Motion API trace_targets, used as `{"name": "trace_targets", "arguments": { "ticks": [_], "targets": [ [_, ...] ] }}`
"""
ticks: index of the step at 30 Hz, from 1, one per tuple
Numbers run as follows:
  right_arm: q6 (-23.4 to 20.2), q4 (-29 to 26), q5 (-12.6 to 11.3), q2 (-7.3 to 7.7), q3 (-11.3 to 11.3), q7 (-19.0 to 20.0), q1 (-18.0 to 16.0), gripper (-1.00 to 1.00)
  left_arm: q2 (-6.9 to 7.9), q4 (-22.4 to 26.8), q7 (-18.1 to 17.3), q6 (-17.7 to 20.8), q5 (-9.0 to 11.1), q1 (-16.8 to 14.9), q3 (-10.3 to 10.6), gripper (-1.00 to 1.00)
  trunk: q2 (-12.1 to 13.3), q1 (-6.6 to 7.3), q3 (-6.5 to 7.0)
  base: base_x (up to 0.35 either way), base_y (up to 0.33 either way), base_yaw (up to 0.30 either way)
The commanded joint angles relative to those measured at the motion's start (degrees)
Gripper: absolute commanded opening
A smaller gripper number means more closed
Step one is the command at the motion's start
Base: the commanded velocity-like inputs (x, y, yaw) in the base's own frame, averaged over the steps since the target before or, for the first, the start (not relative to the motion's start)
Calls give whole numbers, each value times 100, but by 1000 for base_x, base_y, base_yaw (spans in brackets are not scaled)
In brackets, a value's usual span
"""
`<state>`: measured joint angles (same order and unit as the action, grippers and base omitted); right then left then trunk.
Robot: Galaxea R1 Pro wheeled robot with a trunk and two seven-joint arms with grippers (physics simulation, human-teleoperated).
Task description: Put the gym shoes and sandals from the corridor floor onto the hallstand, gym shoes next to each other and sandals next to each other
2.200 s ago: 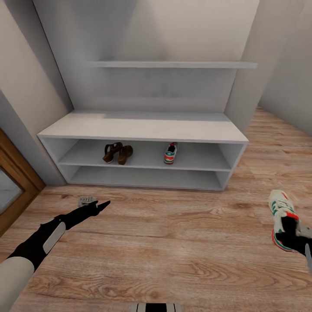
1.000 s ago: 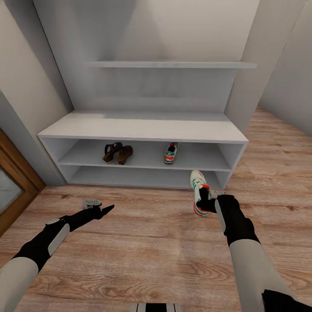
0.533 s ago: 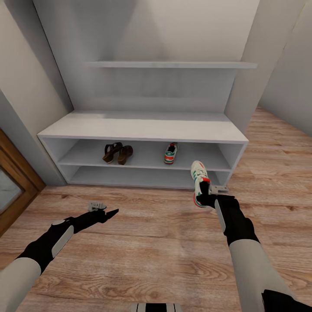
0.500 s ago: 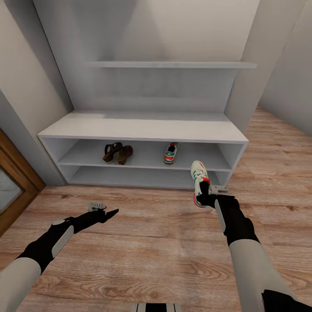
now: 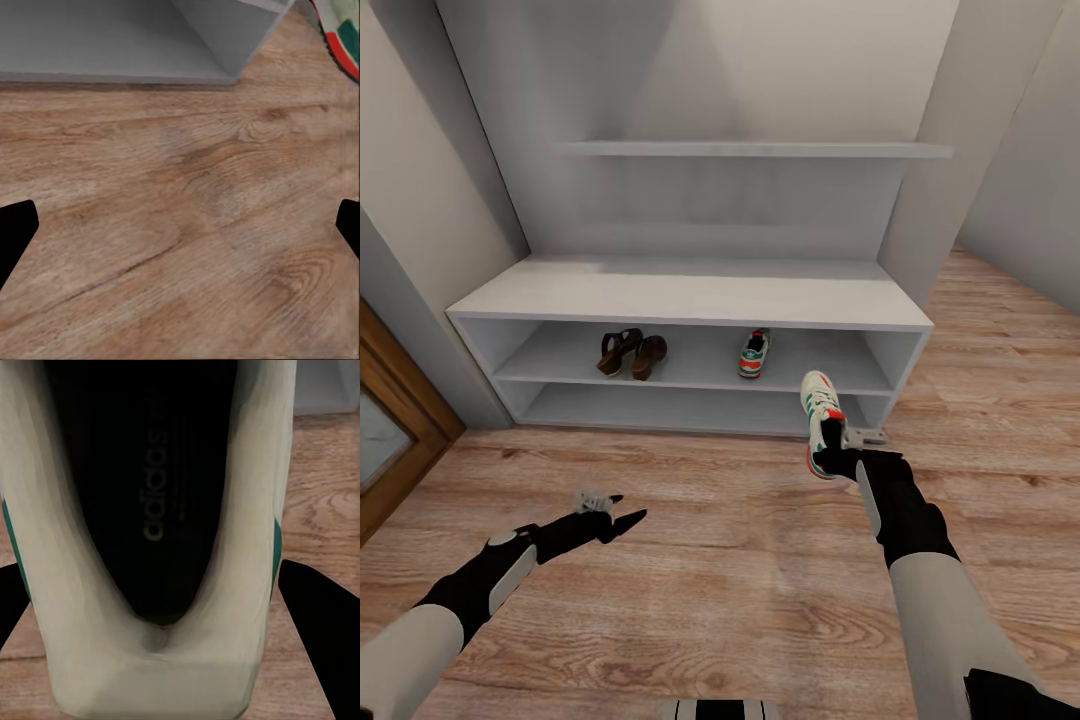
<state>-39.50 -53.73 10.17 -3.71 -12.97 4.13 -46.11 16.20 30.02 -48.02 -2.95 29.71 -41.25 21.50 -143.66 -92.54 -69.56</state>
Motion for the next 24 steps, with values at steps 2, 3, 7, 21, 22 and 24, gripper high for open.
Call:
{"name": "trace_targets", "arguments": {
  "ticks": [2,3,7,21,22,24],
  "targets": [
    [-23,-7,52,-7,-20,44,-4,-100,-4,-81,-342,-102,44,-6,63,100,-2,1,-5,0,0,0],
    [-23,-40,59,-7,-11,44,30,-100,-37,-114,-371,-111,61,27,88,100,-2,1,-5,0,0,0],
    [-23,-53,62,-7,-4,42,73,-100,-166,-242,-417,-86,61,53,90,100,-2,1,-5,0,0,0],
    [-23,-68,64,-3,-4,42,78,-100,-449,-662,-348,-90,18,300,82,100,-3,-1,-27,0,0,0],
    [-23,-68,64,-5,-4,41,79,-100,-450,-663,-351,-90,18,301,82,100,-5,-4,-49,0,0,0],
    [-23,-68,64,-6,-4,38,80,-100,-451,-664,-354,-91,17,301,82,100,-7,-9,-93,0,0,0]
  ]
}}
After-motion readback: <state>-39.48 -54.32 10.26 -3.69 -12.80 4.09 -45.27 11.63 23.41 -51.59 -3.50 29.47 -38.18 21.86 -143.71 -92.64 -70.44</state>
